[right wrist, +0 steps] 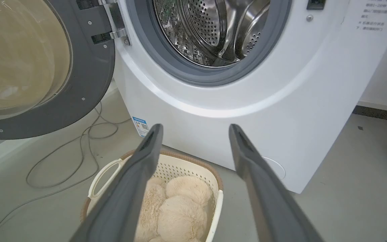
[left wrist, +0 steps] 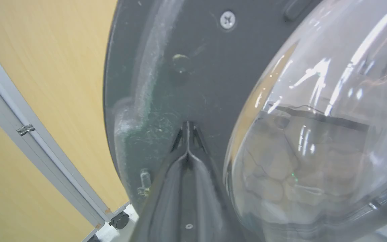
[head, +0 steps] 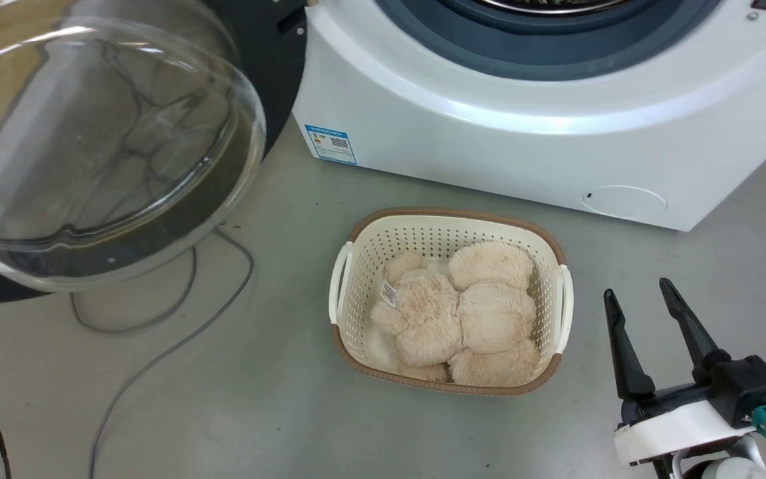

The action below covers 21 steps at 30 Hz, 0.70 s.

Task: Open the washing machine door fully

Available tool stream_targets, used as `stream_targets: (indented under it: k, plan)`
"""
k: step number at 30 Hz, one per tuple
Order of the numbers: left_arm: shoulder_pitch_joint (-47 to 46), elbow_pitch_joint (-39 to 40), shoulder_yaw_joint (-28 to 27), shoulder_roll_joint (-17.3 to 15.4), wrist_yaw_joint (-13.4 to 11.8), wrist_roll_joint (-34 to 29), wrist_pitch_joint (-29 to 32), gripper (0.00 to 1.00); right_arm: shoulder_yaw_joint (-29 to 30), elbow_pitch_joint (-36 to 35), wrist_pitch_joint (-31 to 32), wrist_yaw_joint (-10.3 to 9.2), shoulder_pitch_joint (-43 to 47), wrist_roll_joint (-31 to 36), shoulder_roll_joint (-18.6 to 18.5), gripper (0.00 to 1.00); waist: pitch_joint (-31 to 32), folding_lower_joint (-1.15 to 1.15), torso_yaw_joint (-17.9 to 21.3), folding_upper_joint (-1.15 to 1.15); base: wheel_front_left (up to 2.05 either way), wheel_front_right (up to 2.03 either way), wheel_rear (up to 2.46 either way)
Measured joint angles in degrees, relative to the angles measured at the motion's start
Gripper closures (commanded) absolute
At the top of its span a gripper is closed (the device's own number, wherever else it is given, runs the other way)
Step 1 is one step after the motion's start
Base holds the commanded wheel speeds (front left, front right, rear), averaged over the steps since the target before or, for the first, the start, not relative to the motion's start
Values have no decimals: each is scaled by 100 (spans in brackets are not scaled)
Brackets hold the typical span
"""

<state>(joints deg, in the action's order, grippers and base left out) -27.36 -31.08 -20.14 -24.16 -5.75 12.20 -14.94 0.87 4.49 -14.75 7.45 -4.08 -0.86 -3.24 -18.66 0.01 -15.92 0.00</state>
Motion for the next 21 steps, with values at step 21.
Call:
stream_targets:
  k: [21]
  plan:
    - [-856, -1780, 20, -546, 438, -70, 1, 100, 62, 77, 0, 0, -66, -2, 1, 0, 153, 0, 244, 0, 0, 0, 0]
